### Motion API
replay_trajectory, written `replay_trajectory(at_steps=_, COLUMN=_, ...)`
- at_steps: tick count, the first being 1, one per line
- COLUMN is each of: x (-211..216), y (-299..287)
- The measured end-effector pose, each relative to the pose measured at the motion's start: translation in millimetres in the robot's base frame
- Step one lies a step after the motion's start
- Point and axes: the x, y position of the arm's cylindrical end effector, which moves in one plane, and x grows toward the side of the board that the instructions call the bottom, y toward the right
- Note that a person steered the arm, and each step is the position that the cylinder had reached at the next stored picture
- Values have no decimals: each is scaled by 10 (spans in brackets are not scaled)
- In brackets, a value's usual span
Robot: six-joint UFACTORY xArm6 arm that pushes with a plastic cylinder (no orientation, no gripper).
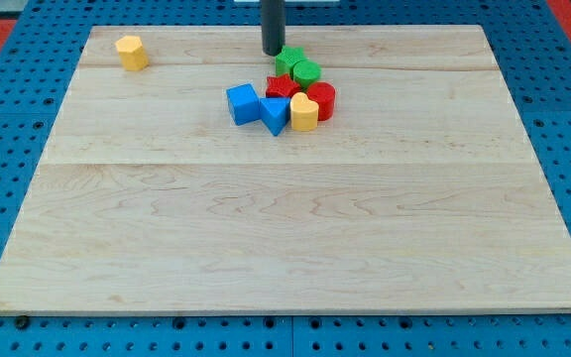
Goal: Push the red star into the green circle
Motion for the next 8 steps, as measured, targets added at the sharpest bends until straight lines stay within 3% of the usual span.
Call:
replay_trajectory(at_steps=2, x=810, y=644)
replay_trajectory(at_steps=4, x=825, y=1105)
replay_trajectory(at_steps=5, x=601, y=729)
replay_trajectory(at_steps=6, x=653, y=275)
replay_trajectory(at_steps=7, x=373, y=102)
replay_trajectory(at_steps=8, x=387, y=-50)
